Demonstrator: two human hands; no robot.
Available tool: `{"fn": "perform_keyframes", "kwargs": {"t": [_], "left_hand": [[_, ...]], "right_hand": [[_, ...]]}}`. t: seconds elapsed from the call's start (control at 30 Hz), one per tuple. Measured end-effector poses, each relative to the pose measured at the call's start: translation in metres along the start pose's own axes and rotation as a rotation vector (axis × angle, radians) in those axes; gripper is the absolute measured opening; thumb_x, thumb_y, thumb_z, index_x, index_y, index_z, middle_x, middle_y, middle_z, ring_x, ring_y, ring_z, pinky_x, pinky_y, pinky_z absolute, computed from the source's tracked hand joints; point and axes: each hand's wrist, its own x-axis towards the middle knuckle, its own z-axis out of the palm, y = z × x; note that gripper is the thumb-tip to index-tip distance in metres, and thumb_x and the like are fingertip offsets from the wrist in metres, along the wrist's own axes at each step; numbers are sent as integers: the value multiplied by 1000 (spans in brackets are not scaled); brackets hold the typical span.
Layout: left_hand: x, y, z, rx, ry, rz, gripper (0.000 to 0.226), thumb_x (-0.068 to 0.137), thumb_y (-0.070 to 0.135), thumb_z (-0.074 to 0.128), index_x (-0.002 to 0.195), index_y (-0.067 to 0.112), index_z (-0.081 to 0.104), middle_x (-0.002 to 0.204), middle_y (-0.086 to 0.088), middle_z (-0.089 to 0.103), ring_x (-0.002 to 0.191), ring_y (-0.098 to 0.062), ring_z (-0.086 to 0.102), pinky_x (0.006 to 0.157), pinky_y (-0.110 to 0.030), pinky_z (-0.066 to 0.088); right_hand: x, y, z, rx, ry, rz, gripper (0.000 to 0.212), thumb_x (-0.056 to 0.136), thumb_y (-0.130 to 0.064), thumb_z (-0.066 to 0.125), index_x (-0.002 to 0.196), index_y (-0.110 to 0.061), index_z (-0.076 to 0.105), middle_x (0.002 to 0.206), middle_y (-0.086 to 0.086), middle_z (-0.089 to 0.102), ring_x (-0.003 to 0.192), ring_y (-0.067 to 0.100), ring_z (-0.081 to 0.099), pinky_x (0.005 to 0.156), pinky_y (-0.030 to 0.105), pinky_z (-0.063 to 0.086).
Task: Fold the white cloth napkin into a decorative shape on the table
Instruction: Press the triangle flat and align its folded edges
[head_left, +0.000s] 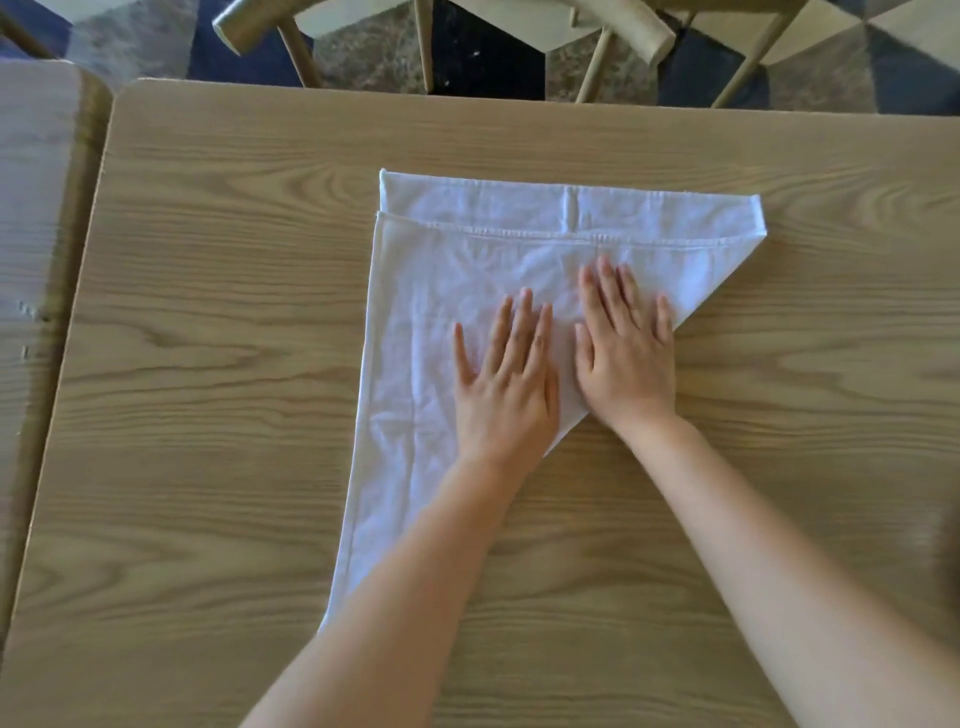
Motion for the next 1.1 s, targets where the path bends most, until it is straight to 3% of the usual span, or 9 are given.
{"fn": "perform_keyframes", "kwargs": {"t": [0.2,0.37,0.6,0.73,0.87,0.97,1.1], "left_hand": [[-53,-37,-17,8,-79,-75,64,87,53,39,146,30,28,155,-3,21,144,-18,15,115,-49,8],[-113,-78,-34,45,-104,-171,70,83,58,40,146,30,26,156,-5,18,144,-16,12,115,-40,10],[-181,-104,-46,94,-152,-180,64,88,52,34,147,28,25,156,-1,17,143,-15,13,114,-48,10],[-185,-105,-49,121,-196,-173,63,91,56,22,148,26,21,157,-4,14,144,-16,10,113,-55,1],[-154,-100,-66,49,-91,-112,66,92,59,14,149,24,15,158,-1,-1,145,-18,3,109,-60,-7],[-82,-83,-79,11,27,-6,64,93,52,22,148,21,17,157,-3,5,145,-18,5,110,-58,-5],[24,-55,-67,38,-7,239,61,94,48,27,148,22,16,157,-4,11,144,-17,7,112,-53,1]], "right_hand": [[0,-1,-2,6,2,-14,61,91,-42,19,148,-18,15,157,6,14,144,21,7,113,50,3],[0,0,-3,-13,-27,-5,67,89,-54,16,148,-25,9,158,4,5,145,21,-1,112,55,-1],[0,0,-4,-25,-34,-11,70,87,-58,17,149,-27,8,158,5,4,144,23,-1,112,59,-1],[0,-1,-6,-32,-67,-5,72,85,-59,13,149,-26,5,158,5,1,144,22,-3,113,59,-1],[-1,1,-10,-8,-118,-23,72,85,-63,10,147,-31,-4,158,1,-8,144,19,-8,110,58,-8],[0,4,-18,18,-88,-92,68,87,-60,9,147,-32,-5,158,-1,-8,143,14,-9,110,57,-8],[23,14,-29,5,-23,-110,60,94,-48,18,148,-29,-1,158,0,-4,143,13,-10,111,55,-5]]}}
